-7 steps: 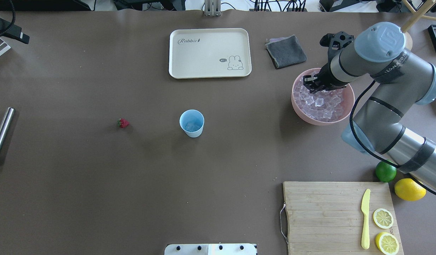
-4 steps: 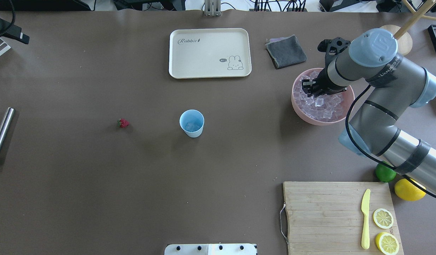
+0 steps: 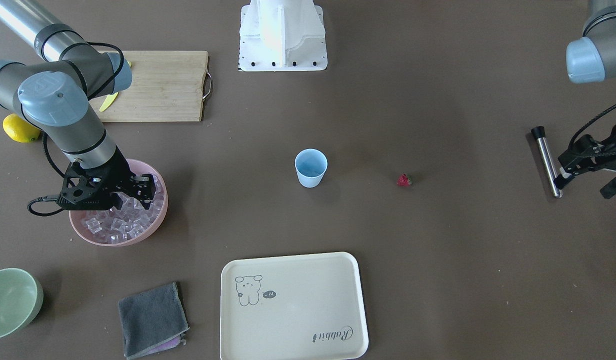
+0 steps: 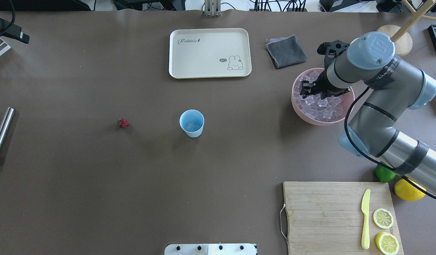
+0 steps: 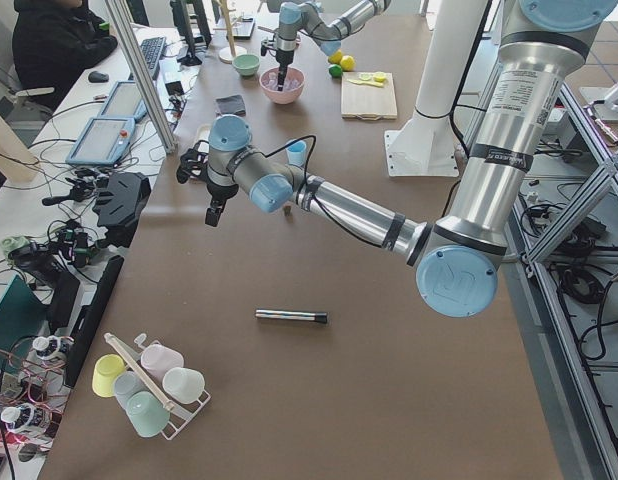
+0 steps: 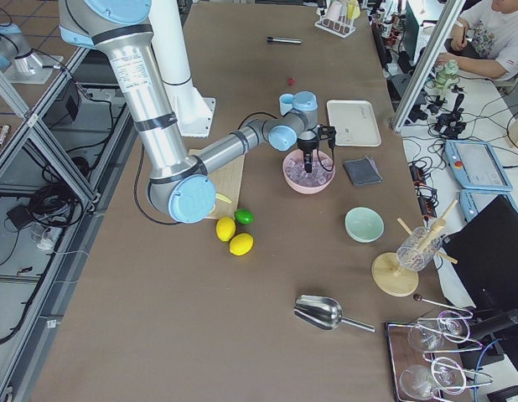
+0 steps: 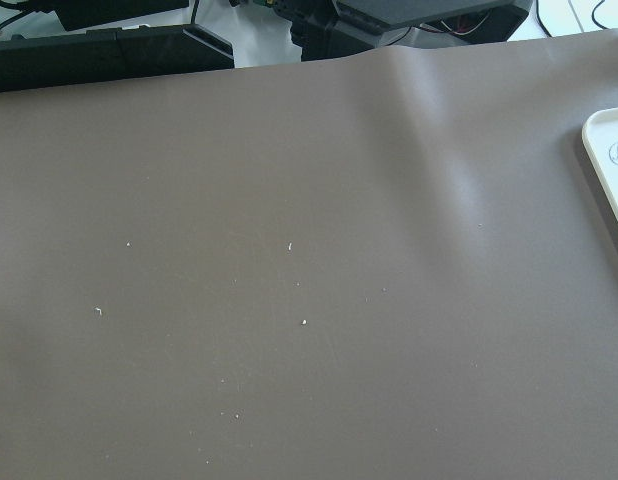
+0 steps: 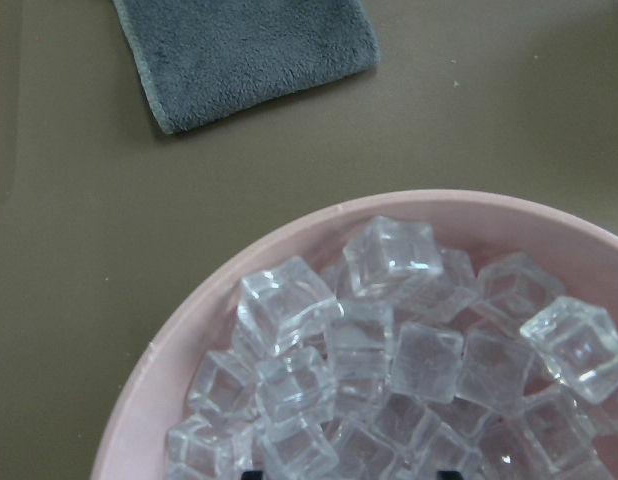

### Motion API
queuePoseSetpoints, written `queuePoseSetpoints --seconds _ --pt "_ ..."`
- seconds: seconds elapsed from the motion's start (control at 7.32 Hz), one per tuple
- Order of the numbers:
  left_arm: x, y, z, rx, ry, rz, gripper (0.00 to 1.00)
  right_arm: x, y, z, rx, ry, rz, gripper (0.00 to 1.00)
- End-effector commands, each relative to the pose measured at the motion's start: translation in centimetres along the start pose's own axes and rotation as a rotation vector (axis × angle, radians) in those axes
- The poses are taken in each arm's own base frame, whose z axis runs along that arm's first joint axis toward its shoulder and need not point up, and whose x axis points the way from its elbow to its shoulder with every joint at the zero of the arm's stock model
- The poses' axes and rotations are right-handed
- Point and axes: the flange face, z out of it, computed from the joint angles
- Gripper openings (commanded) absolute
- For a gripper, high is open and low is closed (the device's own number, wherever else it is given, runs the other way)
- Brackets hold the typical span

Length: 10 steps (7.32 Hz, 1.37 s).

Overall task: Mash ice and strawberries in cup
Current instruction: 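Grasp another ice cube in the pink bowl with the right gripper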

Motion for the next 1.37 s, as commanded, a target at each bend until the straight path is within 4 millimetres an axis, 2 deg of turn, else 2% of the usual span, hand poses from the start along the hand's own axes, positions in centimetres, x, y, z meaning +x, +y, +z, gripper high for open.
queuePoseSetpoints --seconds 0.0,0.68,0.82,0.96,1.09,1.23 --pt "0.0 0.0 0.0 0.002 -0.001 -0.001 0.98 0.0 0.2 0.3 0.006 0.009 0.004 0.65" --pt "0.0 0.0 0.0 0.001 0.0 0.002 0.98 -1.3 1.2 0.9 0.007 0.011 0.009 0.64" --pt "0.1 0.0 0.0 0.001 0.0 0.004 0.98 -1.2 1.3 1.0 0.006 0.013 0.008 0.55" --pt "-0.2 0.3 0.0 0.003 -0.001 0.002 0.98 -1.2 1.2 0.9 0.008 0.012 0.009 0.33" --pt "-0.2 0.4 0.1 0.008 0.004 0.007 0.98 -1.1 1.3 0.9 0.007 0.013 0.009 0.18" --pt "-0.3 0.4 0.1 0.007 0.003 0.007 0.98 -1.1 1.3 0.9 0.008 0.012 0.01 0.15"
